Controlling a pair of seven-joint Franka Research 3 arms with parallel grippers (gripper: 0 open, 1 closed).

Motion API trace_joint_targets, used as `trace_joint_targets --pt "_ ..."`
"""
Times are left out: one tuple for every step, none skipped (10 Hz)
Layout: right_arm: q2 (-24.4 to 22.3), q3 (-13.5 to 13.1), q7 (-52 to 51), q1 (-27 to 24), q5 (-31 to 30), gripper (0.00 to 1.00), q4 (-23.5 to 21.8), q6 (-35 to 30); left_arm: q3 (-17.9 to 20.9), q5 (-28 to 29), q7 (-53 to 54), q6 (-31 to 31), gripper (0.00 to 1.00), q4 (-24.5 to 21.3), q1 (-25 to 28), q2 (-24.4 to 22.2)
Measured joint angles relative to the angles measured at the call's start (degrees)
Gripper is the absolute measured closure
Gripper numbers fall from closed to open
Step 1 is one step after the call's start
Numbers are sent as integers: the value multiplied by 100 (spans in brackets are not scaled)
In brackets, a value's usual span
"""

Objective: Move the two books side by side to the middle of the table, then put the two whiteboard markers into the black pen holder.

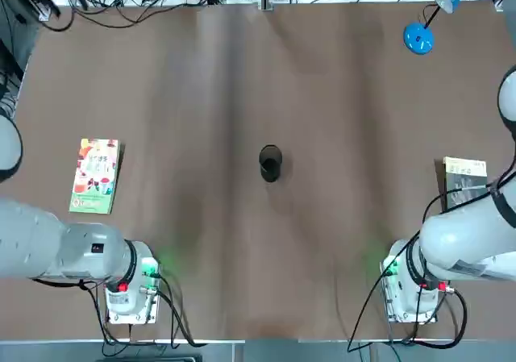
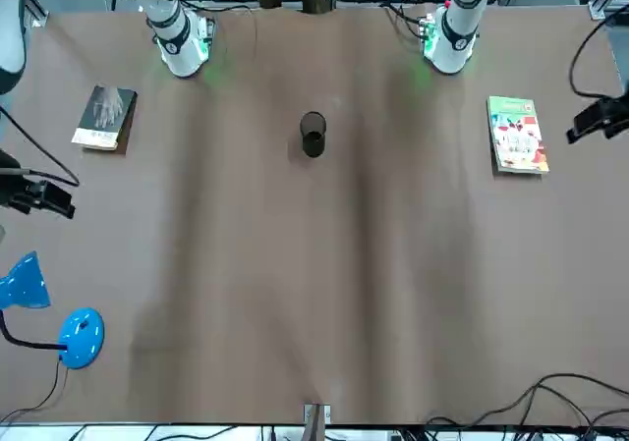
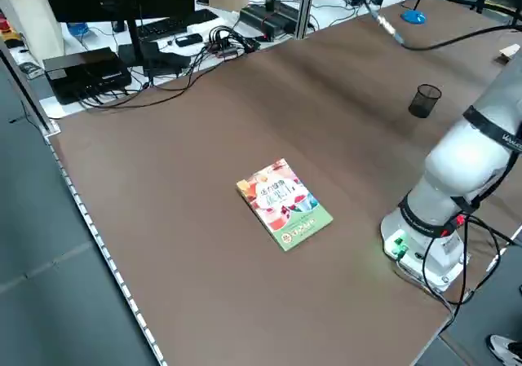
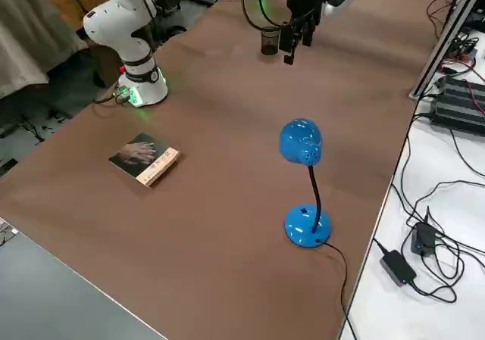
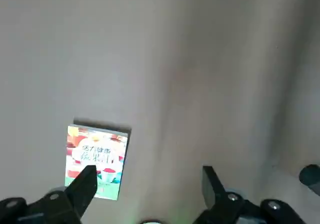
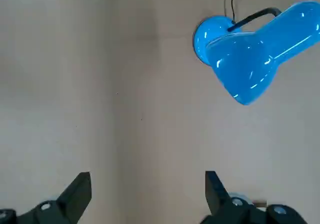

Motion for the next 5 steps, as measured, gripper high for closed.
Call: trace_joint_targets --pt "12 -12 -91 -27 74 0 -10 -90 438 -173 475 -4 5 -208 17 -4" --pt "20 -35 -646 -149 174 0 -14 -260 859 -370 1071 -1 4 -462 30 5" --pt "30 -64 -1491 -392 483 0 -25 -513 1320 -619 1726 28 4 -760 36 22" --pt "38 -100 -2091 -774 961 0 -35 -790 1856 -952 2539 66 2 -1064 44 78" --pt "39 -119 -2397 -1217 1300 0 -36 -988 2440 -1306 3438 92 0 -1366 62 234"
